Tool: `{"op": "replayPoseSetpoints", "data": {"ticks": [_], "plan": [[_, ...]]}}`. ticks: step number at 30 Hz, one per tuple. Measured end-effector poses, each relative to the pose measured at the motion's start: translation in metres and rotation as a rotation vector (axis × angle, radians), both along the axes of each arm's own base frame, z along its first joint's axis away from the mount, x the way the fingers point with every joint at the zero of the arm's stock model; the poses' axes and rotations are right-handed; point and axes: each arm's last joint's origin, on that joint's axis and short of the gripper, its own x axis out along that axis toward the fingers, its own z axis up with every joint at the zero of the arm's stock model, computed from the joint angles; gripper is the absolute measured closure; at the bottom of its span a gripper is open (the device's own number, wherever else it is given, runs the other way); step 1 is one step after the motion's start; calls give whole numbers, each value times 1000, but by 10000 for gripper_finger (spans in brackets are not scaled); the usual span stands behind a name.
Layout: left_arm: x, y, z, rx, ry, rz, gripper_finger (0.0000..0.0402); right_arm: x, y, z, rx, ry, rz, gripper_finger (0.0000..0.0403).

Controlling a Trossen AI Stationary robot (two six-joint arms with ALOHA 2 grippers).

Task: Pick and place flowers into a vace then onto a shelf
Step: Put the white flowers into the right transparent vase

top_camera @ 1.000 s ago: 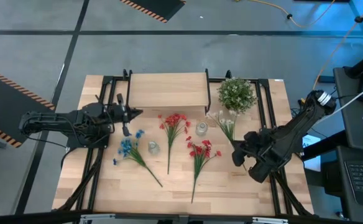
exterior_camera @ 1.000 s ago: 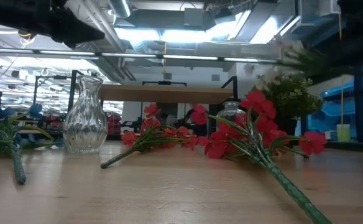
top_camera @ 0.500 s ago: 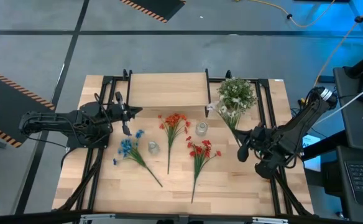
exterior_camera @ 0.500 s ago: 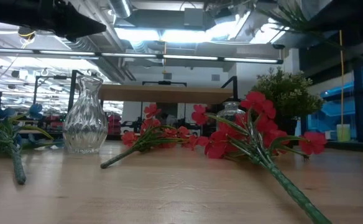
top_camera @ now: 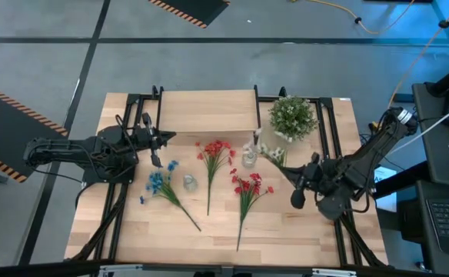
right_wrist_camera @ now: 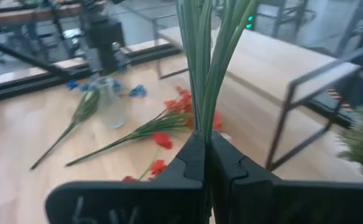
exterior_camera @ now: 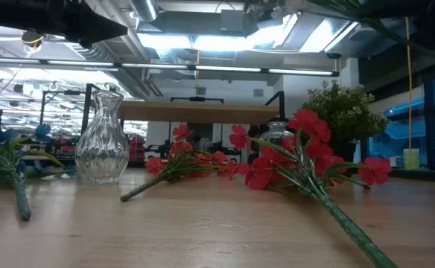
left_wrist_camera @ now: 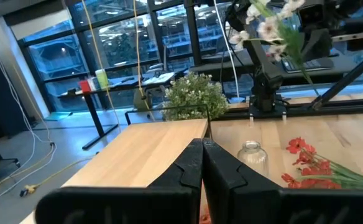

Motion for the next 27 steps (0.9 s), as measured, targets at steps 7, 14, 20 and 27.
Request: {"op": "replayPoseSetpoints", "data": {"ticks": [7, 14, 20, 27], "plan": [[0, 0, 0, -4, -2, -1, 398, 26, -2, 23, -12, -5, 262, 403], [0, 0, -1, -26, -3, -2, 398, 32, -31, 44, -109, -45, 334, 403], [0, 0, -1, -32, -4, -2, 398, 36, -51, 33, -201, -52, 324, 403], [0, 0, -1, -11, 2, -1, 398, 36, -68, 13, -371, -219, 333, 403]]}}
